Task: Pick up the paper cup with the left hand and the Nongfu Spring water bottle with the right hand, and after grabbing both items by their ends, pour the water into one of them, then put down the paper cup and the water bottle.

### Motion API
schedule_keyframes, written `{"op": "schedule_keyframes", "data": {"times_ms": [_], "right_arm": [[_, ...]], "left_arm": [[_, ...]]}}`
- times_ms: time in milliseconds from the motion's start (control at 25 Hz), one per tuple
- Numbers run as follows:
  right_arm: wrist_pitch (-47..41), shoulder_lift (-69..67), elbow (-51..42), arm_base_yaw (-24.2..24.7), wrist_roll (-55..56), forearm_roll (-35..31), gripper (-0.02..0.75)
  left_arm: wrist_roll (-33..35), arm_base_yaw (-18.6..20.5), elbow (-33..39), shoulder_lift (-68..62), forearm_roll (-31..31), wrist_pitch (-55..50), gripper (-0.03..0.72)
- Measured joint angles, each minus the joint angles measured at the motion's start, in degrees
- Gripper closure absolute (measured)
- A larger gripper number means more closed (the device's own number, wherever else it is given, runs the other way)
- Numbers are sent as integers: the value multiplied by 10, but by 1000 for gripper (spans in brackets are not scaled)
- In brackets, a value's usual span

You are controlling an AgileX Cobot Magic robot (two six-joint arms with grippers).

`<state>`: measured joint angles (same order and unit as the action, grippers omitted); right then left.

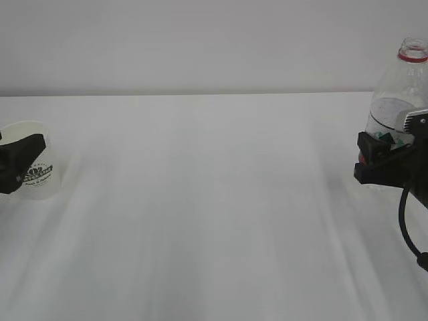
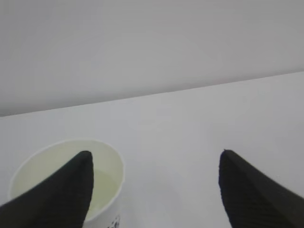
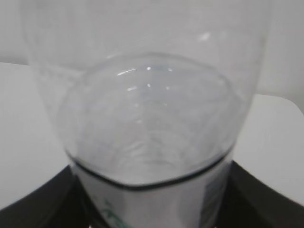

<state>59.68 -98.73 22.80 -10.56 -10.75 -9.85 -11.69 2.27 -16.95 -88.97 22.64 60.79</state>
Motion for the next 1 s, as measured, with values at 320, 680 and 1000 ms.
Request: {"op": "schedule_keyframes", "data": {"times_ms": [320, 680, 1000], "right_arm": [[0, 0, 0, 0, 0, 0, 238], [0, 0, 0, 0, 0, 0, 238], [0, 0, 0, 0, 0, 0, 238]], "left_arm": [[0, 0, 0, 5, -44, -72, 98], [0, 0, 1, 5, -77, -108, 111], [0, 0, 1, 5, -77, -109, 112]]}}
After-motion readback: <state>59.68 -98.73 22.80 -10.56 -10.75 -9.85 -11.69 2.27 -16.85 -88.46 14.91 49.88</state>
